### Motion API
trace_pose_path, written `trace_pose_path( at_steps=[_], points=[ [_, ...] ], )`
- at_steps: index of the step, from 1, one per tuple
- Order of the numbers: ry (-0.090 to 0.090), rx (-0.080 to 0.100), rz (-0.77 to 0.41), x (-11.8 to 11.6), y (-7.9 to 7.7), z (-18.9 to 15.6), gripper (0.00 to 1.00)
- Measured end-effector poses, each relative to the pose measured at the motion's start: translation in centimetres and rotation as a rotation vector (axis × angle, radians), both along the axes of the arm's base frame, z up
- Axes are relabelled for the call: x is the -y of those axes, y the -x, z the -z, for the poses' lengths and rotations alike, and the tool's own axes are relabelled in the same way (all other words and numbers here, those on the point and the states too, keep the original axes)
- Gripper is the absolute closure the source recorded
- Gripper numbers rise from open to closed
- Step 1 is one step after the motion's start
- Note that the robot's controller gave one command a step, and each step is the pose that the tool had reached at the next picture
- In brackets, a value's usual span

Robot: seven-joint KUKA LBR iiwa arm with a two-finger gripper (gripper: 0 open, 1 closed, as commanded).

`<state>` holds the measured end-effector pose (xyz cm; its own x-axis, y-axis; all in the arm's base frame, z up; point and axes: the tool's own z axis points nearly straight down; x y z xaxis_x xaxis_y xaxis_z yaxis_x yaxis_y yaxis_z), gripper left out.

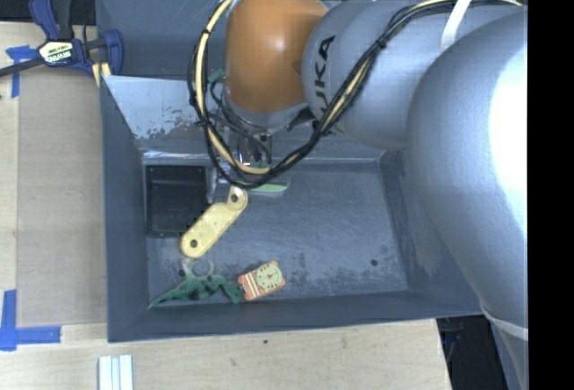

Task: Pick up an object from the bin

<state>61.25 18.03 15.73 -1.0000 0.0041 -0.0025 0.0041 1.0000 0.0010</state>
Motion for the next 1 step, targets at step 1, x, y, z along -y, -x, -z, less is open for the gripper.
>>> trace_pose_path(
  at_steps=[1],
  points=[
    [0.000,0.000,0.000,0.00,0.00,0.00,0.00]
  ],
)
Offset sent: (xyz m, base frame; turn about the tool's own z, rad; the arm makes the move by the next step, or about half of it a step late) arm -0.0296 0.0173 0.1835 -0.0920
